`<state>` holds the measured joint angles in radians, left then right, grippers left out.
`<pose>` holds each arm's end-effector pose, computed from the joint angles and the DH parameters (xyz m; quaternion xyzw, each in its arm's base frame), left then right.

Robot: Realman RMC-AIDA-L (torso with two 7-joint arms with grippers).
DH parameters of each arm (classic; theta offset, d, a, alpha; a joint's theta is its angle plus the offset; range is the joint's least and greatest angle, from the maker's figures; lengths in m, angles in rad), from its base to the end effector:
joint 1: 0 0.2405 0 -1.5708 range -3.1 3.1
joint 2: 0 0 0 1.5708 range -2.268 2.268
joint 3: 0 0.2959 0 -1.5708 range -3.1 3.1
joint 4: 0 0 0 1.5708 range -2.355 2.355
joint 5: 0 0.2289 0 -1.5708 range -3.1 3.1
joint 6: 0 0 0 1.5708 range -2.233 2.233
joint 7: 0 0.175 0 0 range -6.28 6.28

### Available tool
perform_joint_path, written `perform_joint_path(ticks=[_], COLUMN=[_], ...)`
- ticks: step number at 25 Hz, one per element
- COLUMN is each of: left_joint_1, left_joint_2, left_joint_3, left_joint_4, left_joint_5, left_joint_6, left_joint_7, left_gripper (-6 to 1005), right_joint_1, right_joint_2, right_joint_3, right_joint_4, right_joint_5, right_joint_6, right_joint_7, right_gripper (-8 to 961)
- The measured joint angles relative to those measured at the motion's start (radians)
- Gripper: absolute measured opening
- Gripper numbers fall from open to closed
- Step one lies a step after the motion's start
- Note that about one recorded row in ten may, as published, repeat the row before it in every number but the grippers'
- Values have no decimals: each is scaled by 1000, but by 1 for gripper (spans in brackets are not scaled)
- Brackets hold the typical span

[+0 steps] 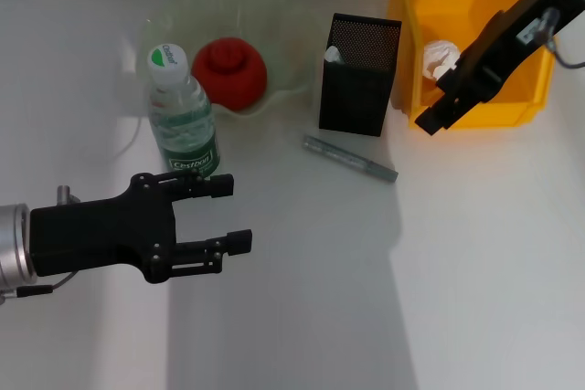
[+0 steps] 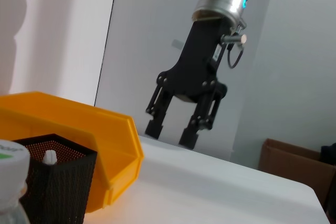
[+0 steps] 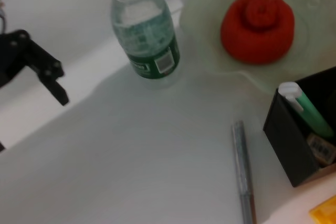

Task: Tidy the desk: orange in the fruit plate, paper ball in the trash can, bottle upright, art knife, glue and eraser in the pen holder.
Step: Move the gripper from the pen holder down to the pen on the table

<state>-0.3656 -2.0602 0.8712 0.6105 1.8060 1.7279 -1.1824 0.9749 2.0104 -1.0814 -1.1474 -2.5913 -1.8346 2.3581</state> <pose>-0.3046 0.3001 -0.0537 -0.9379 -0.1571 -0.3013 0.0702 0.1355 0.4435 0.0020 -0.9482 0.2488 -0.1773 0.0873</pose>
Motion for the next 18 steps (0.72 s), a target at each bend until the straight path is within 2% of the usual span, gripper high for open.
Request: perform_joint_path(ticks=[1, 4, 5, 7, 8, 9, 10, 11, 12, 15, 18], left_joint_1=[0, 0, 0, 1, 1, 1, 1, 1, 1, 0, -2], left_joint_2=[0, -1, -1, -1, -1, -1, -1, -1, -1, -2, -3], left_joint_3=[0, 0, 0, 0, 0, 0, 0, 0, 0, 0, 0], left_joint_4=[0, 0, 0, 0, 0, 0, 0, 0, 0, 0, 0], left_joint_5=[0, 1, 2, 2, 2, 2, 2, 2, 2, 3, 3], left_joint_6=[0, 0, 0, 0, 2, 2, 6, 6, 12, 21, 20], left_joint_7=[0, 0, 0, -1, -4, -4, -4, -4, -3, 1, 1], left_gripper=[754, 755, 755, 755, 755, 755, 755, 755, 755, 755, 755], right_joint_1=[0, 33, 53, 63, 80, 80, 90, 90, 94, 99, 104], right_joint_2=[0, 34, 45, 50, 62, 62, 68, 68, 72, 76, 78], right_joint_3=[0, -44, -64, -71, -77, -77, -97, -97, -128, -175, -195], right_joint_4=[0, 127, 198, 234, 304, 304, 361, 361, 398, 440, 472], right_joint_5=[0, -71, -84, -86, -88, -88, -88, -88, -86, -80, -60], right_joint_6=[0, 124, 181, 208, 262, 262, 330, 330, 396, 482, 523], right_joint_7=[0, -16, -32, -42, -67, -67, -84, -84, -89, -89, -96], right_gripper=[565, 671, 671, 670, 669, 669, 669, 668, 668, 667, 665])
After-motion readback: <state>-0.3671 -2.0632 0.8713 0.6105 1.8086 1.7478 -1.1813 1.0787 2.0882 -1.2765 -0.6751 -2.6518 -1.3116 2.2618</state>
